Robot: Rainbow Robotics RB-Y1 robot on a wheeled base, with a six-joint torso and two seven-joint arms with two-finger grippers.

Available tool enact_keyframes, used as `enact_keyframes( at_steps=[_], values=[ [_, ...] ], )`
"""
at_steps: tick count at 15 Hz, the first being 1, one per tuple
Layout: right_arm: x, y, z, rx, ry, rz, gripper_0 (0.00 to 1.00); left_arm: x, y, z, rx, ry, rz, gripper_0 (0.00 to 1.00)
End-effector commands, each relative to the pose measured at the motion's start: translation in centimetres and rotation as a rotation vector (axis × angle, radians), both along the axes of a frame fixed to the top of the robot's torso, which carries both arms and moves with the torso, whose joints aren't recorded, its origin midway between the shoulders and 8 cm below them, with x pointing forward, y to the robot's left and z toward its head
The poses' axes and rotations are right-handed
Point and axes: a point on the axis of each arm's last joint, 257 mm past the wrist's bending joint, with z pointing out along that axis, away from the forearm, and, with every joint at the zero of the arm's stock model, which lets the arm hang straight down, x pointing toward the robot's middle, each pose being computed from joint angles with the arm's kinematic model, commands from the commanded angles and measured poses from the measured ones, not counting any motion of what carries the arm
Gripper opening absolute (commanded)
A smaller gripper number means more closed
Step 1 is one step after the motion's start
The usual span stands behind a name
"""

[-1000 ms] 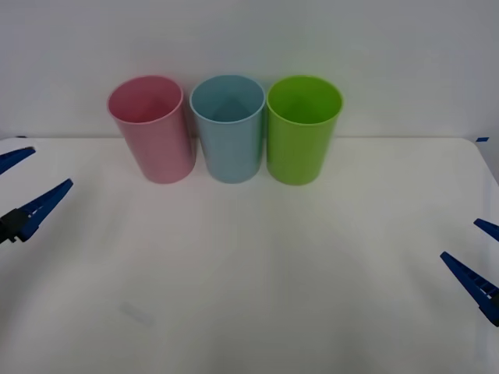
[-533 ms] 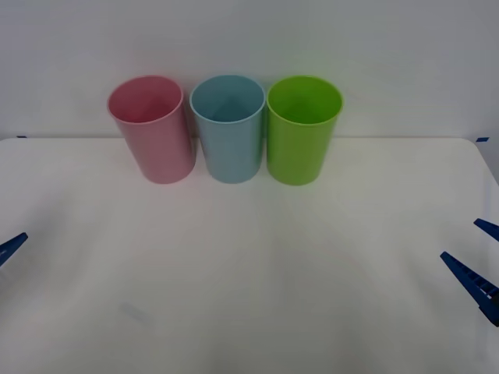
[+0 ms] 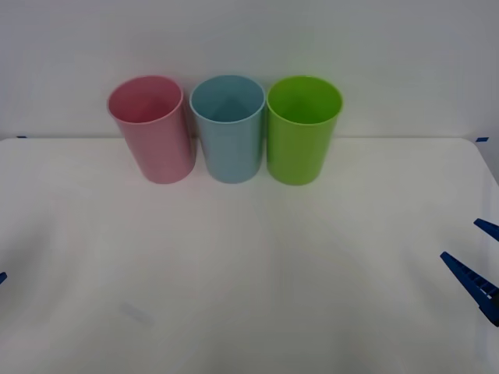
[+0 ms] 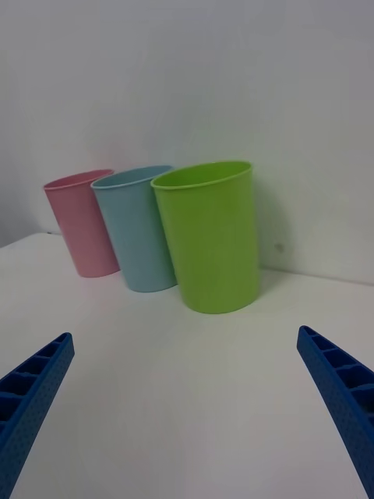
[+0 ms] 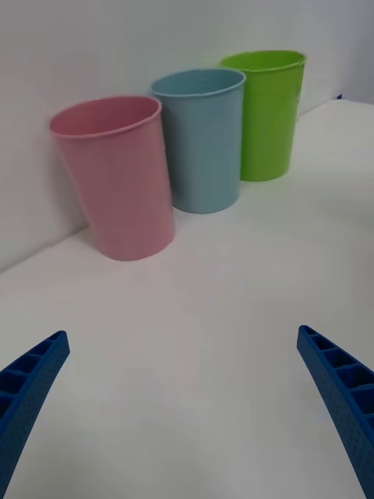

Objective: Grasp the object on the table and drop it into the matching bin: aluminum can to the light blue bin, PET bottle to the pink bin.

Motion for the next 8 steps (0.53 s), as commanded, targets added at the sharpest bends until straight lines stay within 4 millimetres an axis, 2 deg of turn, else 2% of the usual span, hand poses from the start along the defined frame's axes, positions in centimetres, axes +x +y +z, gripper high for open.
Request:
enact_keyframes(
  at_steps=[1,8],
  values=[
    [0.0,0.0,0.0,0.0,0.0,0.0,1.0,-1.26,-0.37,-1.34,-0.028,0.042,-0.001,1.0],
    [0.0,0.0,0.0,0.0,0.0,0.0,1.0,-1.78,-1.09,-2.1,-0.06,0.067,-0.011,1.0]
  ],
)
